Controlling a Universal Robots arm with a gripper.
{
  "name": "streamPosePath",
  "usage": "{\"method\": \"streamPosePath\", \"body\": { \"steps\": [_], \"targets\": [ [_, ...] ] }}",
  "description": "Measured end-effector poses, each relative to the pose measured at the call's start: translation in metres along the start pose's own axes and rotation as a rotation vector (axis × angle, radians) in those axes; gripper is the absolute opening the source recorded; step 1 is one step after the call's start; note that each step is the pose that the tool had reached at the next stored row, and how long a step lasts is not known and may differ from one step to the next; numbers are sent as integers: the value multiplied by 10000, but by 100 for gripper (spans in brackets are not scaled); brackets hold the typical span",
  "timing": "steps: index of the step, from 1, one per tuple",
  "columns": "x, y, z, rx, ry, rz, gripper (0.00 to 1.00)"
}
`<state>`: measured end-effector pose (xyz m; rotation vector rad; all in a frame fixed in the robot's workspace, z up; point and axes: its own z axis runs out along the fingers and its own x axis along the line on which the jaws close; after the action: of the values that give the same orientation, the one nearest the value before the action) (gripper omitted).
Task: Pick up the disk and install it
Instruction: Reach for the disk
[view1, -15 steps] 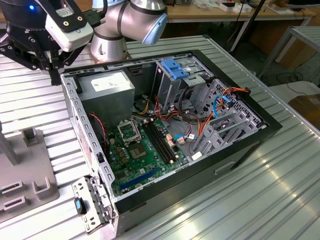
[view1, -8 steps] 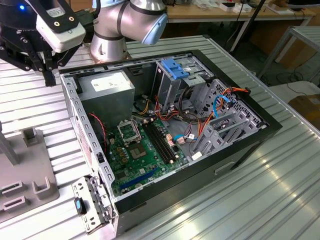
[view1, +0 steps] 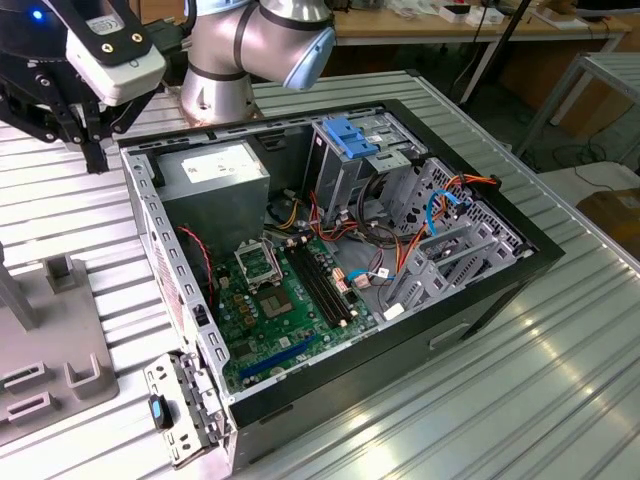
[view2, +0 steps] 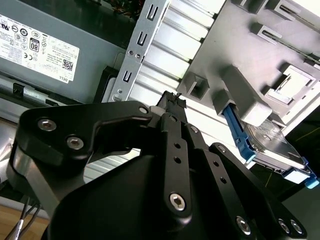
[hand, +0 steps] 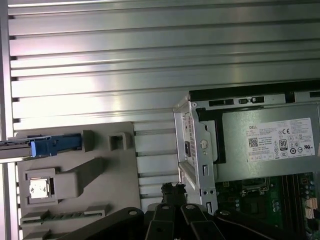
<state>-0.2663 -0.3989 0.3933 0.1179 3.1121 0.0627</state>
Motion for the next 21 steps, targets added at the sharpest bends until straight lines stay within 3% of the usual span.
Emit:
{"method": "streamPosePath", "body": {
  "steps": [1, 3, 4, 21],
  "targets": [
    [12, -1, -1, 0, 1, 1, 11],
    [191, -14, -5, 0, 0, 0, 11],
    [239, -18, -7, 0, 0, -1, 11],
    [498, -38, -14, 0, 0, 0, 11]
  ]
}}
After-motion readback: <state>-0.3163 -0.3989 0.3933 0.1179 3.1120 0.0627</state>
